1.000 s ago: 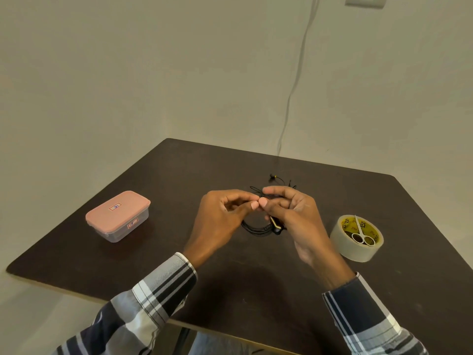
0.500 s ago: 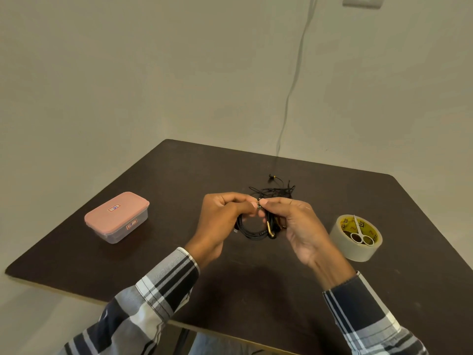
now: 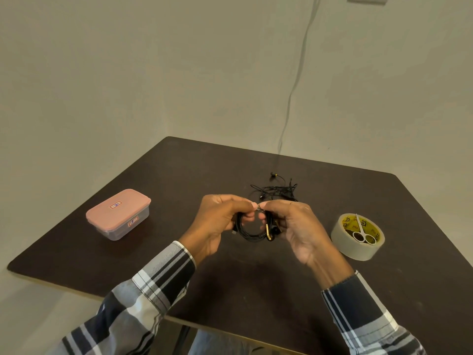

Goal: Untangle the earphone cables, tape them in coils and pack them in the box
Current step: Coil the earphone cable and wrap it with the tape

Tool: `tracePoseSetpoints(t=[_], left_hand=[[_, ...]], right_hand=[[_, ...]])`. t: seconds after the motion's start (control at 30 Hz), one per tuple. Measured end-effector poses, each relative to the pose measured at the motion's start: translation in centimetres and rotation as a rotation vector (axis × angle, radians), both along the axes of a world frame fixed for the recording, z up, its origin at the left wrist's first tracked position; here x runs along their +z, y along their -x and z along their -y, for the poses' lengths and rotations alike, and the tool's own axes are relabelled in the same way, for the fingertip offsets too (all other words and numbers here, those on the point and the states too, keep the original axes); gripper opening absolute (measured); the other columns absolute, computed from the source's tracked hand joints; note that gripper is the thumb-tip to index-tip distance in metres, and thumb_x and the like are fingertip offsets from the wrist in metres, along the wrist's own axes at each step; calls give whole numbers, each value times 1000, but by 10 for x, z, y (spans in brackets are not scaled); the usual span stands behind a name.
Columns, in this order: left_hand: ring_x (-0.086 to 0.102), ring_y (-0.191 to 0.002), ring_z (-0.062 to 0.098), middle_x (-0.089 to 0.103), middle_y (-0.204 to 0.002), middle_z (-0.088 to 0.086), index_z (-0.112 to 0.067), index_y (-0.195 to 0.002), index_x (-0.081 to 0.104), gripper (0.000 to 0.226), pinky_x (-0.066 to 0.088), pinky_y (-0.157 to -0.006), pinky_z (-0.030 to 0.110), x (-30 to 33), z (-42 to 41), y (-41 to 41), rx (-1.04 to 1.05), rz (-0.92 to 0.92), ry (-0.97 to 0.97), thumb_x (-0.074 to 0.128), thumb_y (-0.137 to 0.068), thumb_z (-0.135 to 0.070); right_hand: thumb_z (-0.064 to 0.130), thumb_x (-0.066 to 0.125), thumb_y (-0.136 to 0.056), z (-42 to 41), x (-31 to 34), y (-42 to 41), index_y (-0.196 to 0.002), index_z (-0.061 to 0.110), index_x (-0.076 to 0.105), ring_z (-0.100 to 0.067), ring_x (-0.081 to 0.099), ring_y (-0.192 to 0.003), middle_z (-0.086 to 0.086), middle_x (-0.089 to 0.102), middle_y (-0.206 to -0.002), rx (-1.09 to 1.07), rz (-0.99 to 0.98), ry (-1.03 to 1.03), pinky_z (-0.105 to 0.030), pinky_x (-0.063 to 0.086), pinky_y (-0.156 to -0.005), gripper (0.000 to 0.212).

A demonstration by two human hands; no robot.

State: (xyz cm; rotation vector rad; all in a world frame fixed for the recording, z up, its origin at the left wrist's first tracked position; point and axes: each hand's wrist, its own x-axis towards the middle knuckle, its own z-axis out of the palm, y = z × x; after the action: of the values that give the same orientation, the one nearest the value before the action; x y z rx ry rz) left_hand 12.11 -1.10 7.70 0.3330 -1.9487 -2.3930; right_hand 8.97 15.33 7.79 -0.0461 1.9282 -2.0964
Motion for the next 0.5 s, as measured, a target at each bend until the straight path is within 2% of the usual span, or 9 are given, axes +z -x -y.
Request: tracePoseSetpoints(t=[0.13, 0.23, 0.37, 0.43, 0.5], left_hand=[[71, -75, 19, 75, -85, 14, 0, -94, 75, 16, 57, -80, 33, -8, 5, 3, -57, 50, -15, 76, -81, -9], [72, -75, 14, 76, -89, 13, -2, -100, 73, 20, 56, -64, 24, -19, 10, 4, -84, 56, 83, 76, -83, -12], [67, -63, 13, 75, -78, 12, -1, -99, 71, 18, 48, -51, 18, -38, 9, 10, -10, 83, 251, 75, -82, -3], [66, -64, 14, 74, -73, 10, -4, -93, 73, 14, 50, -54, 20, -49, 6, 15, 31, 65, 346, 77, -80, -5], [69, -69, 14, 74, -71, 3, -15, -84, 74, 10, 55, -64, 25, -58, 3, 19, 65, 32, 494, 80, -78, -11]], right_hand=[[15, 72, -87, -2, -5, 4, -96, 2, 77, -18, 65, -72, -9, 74, -80, -9, 32, -37, -39, 55, -77, 17], [20, 74, -89, -5, -15, 8, -94, 6, 76, -16, 66, -69, -8, 76, -82, -36, 19, -126, -32, 51, -70, 16], [17, 79, -84, -12, -32, 10, -97, 3, 75, -17, 69, -75, -14, 76, -90, 0, 34, -182, -33, 59, -68, 20], [12, 82, -80, -14, -41, 12, -98, 4, 75, -18, 69, -79, -14, 76, -91, -12, 12, -273, -38, 60, -76, 21], [8, 82, -78, -16, -51, 14, -94, 5, 73, -20, 67, -73, -14, 75, -84, -61, -40, -367, -37, 58, -73, 18]])
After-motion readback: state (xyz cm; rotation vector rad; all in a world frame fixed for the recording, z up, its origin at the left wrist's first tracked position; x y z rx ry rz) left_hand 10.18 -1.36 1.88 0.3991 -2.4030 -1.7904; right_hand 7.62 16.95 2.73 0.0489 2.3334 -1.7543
